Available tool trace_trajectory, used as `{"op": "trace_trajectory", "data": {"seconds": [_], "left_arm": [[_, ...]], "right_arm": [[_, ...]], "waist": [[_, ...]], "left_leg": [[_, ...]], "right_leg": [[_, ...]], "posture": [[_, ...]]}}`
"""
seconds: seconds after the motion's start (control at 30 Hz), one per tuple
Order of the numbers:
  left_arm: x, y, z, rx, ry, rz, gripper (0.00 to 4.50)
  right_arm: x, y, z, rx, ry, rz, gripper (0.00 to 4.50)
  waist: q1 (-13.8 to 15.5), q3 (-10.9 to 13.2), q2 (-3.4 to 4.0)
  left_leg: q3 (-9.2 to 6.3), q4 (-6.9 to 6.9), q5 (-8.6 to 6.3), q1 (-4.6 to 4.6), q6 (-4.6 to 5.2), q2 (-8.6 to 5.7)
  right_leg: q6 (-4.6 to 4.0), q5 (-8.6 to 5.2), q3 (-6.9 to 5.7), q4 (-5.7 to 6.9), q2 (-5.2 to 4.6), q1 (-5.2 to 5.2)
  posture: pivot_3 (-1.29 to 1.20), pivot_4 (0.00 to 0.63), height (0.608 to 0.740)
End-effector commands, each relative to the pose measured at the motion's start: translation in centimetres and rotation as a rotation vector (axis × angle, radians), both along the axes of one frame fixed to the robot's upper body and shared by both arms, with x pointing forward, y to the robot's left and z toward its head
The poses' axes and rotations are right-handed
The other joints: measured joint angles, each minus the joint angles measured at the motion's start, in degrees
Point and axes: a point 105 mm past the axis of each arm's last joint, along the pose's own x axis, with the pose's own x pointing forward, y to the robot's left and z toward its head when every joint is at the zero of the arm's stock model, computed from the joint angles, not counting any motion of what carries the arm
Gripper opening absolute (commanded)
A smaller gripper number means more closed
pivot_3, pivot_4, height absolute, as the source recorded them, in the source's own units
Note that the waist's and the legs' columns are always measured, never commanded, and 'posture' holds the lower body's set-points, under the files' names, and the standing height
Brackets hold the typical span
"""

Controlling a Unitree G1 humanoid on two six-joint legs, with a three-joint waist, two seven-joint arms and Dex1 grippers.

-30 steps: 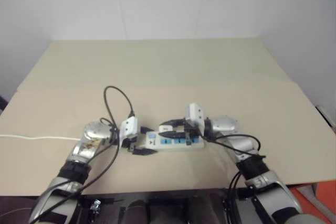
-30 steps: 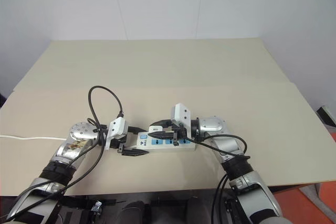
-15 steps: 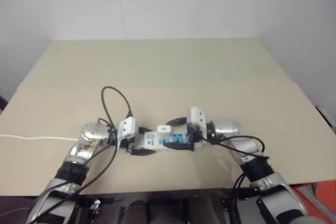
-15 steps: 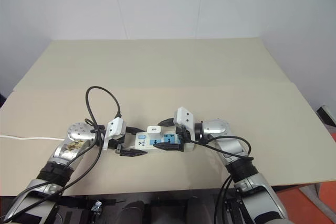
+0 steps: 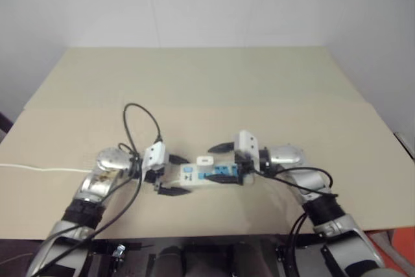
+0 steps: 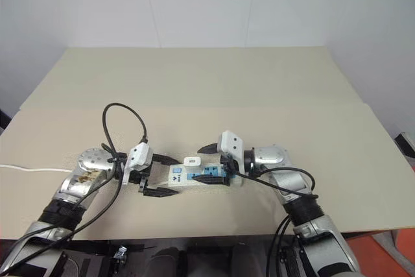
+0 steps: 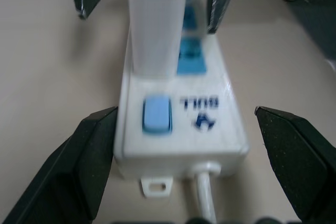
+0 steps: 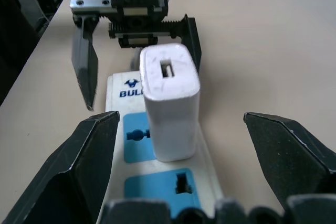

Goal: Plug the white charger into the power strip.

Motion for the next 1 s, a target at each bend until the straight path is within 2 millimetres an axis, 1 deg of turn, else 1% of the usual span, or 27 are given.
{"op": "trace_trajectory", "data": {"seconds": [0.03, 0.17, 0.27, 0.3, 0.37, 0.43, 0.57, 0.63, 0.8, 1.0], "left_arm": [[-1.0, 0.3, 2.4, -0.023, -0.043, -0.049, 4.47], [-1.3, 1.0, 4.4, -0.045, -0.078, -0.03, 4.47], [-1.2, 2.4, 5.7, -0.035, -0.108, 0.007, 4.47], [-1.2, 2.7, 6.0, -0.031, -0.113, 0.015, 4.47], [-1.4, 4.0, 6.6, -0.016, -0.123, 0.047, 4.47], [-1.6, 5.1, 7.0, -0.002, -0.124, 0.07, 4.47], [-2.1, 6.5, 7.2, 0.022, -0.117, 0.111, 4.47], [-2.2, 6.8, 7.0, 0.026, -0.112, 0.123, 4.47], [-2.6, 6.2, 6.8, 0.011, -0.106, 0.119, 4.47], [-2.5, 6.0, 6.8, 0.011, -0.108, 0.118, 4.47]], "right_arm": [[0.2, -1.8, 3.7, 0.075, -0.09, -0.037, 4.5], [0.0, -4.3, 6.0, 0.073, -0.146, -0.075, 4.5], [-0.6, -6.6, 7.1, 0.047, -0.167, -0.111, 4.5], [-0.8, -7.2, 7.3, 0.037, -0.169, -0.119, 4.5], [-1.4, -8.8, 7.4, 0.002, -0.162, -0.152, 4.5], [-1.8, -10.0, 7.5, -0.024, -0.154, -0.176, 4.5], [-2.4, -11.8, 7.6, -0.042, -0.125, -0.224, 4.5], [-2.5, -12.1, 7.6, -0.04, -0.113, -0.24, 4.5], [-2.5, -12.1, 7.2, -0.047, -0.113, -0.25, 4.5], [-2.6, -12.1, 7.1, -0.06, -0.111, -0.244, 4.5]], "waist": [[0.0, 0.0, 0.0], [0.0, 0.1, -0.01], [0.0, 0.1, -0.02], [0.0, 0.1, -0.03], [0.0, 0.1, -0.02], [0.0, 0.1, -0.03], [-0.1, 0.1, -0.03], [0.0, 0.1, -0.03], [0.0, 0.1, -0.05], [0.1, 0.1, -0.05]], "left_leg": [[0.0, 0.0, 0.0, 0.0, 0.0, 0.0], [0.0, 0.0, 0.0, 0.05, 0.0, 0.0], [0.0, -0.01, 0.0, 0.05, 0.0, 0.0], [0.0, -0.01, 0.0, 0.04, 0.0, 0.0], [0.0, -0.02, 0.0, 0.04, 0.0, 0.0], [0.02, -0.03, 0.0, 0.04, 0.0, 0.0], [0.06, -0.04, 0.0, 0.08, 0.0, 0.0], [0.07, -0.04, 0.0, 0.11, 0.0, 0.01], [0.08, -0.04, 0.0, 0.08, 0.0, 0.01], [0.08, -0.04, 0.0, 0.08, 0.0, 0.0]], "right_leg": [[0.0, 0.0, 0.0, 0.0, 0.0, 0.0], [0.0, 0.0, 0.0, 0.02, 0.0, 0.02], [0.0, -0.01, 0.0, 0.0, 0.0, 0.02], [0.01, -0.01, -0.01, 0.0, 0.0, 0.02], [0.01, -0.01, -0.02, -0.05, -0.01, 0.03], [0.01, -0.02, -0.02, -0.07, -0.02, 0.03], [0.01, -0.03, 0.01, -0.07, -0.02, 0.03], [0.01, -0.04, 0.02, -0.06, -0.02, 0.05], [0.01, -0.04, 0.02, -0.08, -0.02, 0.04], [0.01, -0.04, 0.02, -0.08, -0.02, 0.04]], "posture": [[0.0, 0.15, 0.74], [0.0, 0.15, 0.74], [0.0, 0.15, 0.74], [0.0, 0.15, 0.74], [0.0, 0.15, 0.74], [0.0, 0.15, 0.74], [0.0, 0.15, 0.74], [0.0, 0.15, 0.74], [0.0, 0.15, 0.74], [0.0, 0.15, 0.74]]}}
